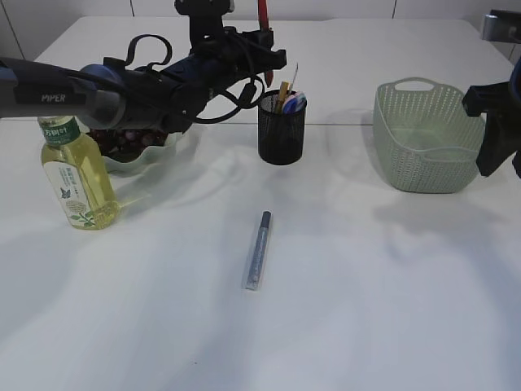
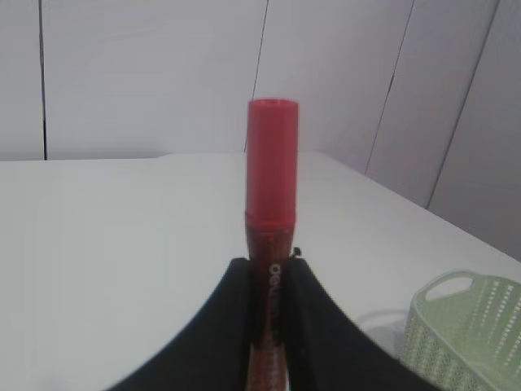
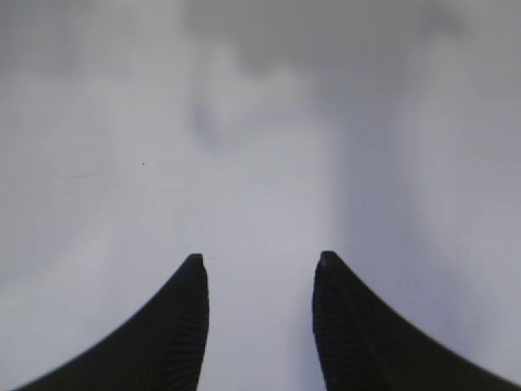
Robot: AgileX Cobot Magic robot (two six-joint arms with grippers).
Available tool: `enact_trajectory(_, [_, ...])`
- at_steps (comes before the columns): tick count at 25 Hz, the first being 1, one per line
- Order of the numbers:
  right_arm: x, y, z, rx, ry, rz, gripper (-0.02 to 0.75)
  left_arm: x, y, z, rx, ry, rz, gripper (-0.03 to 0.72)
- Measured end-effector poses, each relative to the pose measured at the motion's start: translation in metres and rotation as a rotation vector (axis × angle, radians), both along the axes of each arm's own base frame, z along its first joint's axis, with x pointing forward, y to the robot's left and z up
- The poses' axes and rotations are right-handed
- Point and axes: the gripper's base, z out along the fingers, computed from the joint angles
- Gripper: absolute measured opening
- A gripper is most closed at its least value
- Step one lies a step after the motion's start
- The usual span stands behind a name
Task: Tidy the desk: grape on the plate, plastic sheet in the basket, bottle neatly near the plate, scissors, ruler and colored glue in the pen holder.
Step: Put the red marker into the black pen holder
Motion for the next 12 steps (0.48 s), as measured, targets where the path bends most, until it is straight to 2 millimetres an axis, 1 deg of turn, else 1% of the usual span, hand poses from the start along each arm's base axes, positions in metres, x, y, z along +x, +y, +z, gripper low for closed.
enact_trajectory(12, [0.0,0.0,0.0,0.0,0.0,0.002,0.349,-0.0004,-0.0008,-0.0011,-0.012,0.023,-0.01,0.081])
